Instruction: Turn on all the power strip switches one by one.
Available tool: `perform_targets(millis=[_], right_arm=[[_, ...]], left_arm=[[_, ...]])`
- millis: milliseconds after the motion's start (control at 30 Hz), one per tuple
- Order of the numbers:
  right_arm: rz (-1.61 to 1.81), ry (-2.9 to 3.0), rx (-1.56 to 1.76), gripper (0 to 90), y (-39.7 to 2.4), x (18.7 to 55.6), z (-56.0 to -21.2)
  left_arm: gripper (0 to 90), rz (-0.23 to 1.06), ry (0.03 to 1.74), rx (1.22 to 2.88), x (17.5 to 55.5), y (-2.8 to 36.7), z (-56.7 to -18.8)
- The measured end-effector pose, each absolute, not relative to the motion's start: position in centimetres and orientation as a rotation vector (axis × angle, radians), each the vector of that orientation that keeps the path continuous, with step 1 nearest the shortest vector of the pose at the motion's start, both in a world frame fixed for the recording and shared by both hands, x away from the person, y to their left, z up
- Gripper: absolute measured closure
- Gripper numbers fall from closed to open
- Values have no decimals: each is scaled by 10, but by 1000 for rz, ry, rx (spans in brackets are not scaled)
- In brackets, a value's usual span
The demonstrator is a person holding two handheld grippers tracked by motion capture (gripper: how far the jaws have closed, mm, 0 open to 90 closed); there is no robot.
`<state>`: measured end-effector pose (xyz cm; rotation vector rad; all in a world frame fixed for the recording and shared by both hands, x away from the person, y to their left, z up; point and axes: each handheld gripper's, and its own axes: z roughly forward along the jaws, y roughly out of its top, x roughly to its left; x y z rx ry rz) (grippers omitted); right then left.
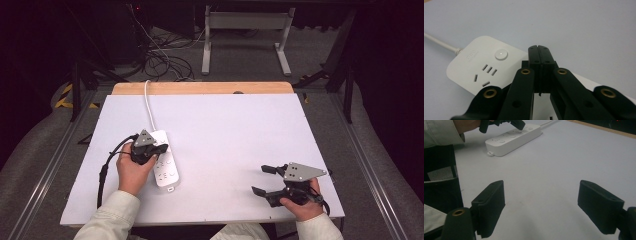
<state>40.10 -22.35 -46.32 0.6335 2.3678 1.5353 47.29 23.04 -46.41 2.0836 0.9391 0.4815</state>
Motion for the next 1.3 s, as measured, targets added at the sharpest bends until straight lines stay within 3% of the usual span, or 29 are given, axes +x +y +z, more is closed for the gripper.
perform_targets(millis=[1300], right_arm=[[1538, 2367, 633, 223, -224, 400, -463]], left_arm=[[899, 527, 951, 2115, 476, 229, -469]])
